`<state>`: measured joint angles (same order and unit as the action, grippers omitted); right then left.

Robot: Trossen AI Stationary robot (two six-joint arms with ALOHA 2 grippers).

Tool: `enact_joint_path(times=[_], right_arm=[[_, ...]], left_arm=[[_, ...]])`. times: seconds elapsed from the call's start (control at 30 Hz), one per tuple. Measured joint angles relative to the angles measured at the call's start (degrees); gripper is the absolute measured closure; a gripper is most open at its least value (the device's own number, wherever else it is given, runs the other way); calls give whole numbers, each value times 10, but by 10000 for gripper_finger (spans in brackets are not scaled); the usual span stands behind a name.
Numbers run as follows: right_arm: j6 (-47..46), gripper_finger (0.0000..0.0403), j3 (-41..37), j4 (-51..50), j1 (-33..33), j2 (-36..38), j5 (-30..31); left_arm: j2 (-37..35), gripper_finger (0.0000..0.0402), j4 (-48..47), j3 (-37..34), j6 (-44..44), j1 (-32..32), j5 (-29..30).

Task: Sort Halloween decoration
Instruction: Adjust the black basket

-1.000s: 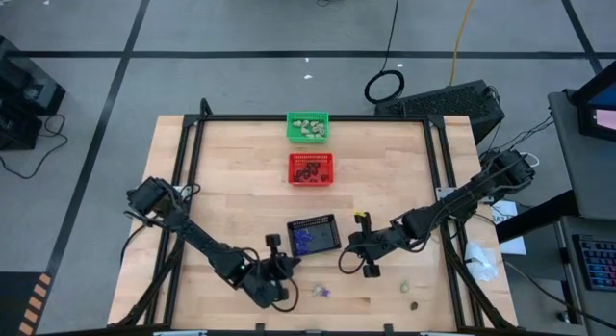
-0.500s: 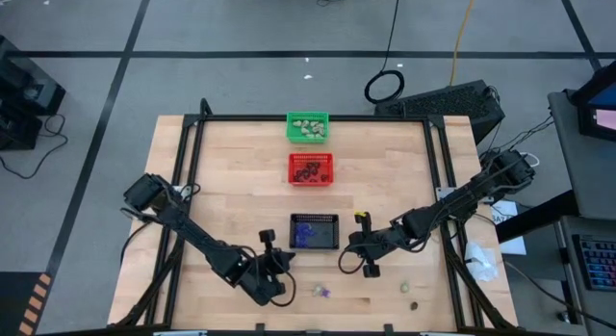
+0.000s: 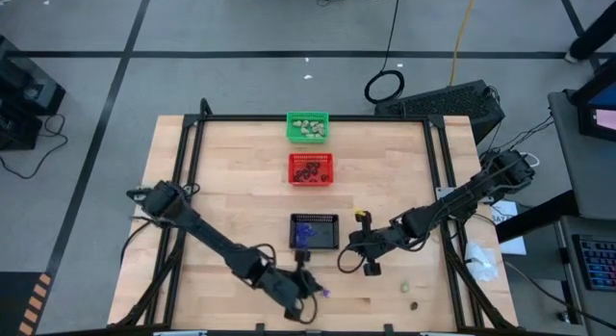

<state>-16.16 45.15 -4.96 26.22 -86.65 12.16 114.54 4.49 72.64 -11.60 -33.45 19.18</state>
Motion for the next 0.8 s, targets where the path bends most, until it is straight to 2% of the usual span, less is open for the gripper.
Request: enact_joint_path(times=[0.13,0.3,0.6,0.7,0.8], right_arm=[[-10,403,0,-10,0,0,-2],[-10,403,0,-29,0,0,-2],[-4,403,0,-35,0,0,-2],[3,403,0,-35,0,0,-2],[4,403,0,-35,-2,0,-2]], left_arm=[[39,401,-52,62,21,-4,-8],[43,390,-78,83,20,8,-36],[45,277,-79,80,48,31,-84],[58,250,-65,80,68,40,-97],[82,235,-41,80,66,51,-142]])
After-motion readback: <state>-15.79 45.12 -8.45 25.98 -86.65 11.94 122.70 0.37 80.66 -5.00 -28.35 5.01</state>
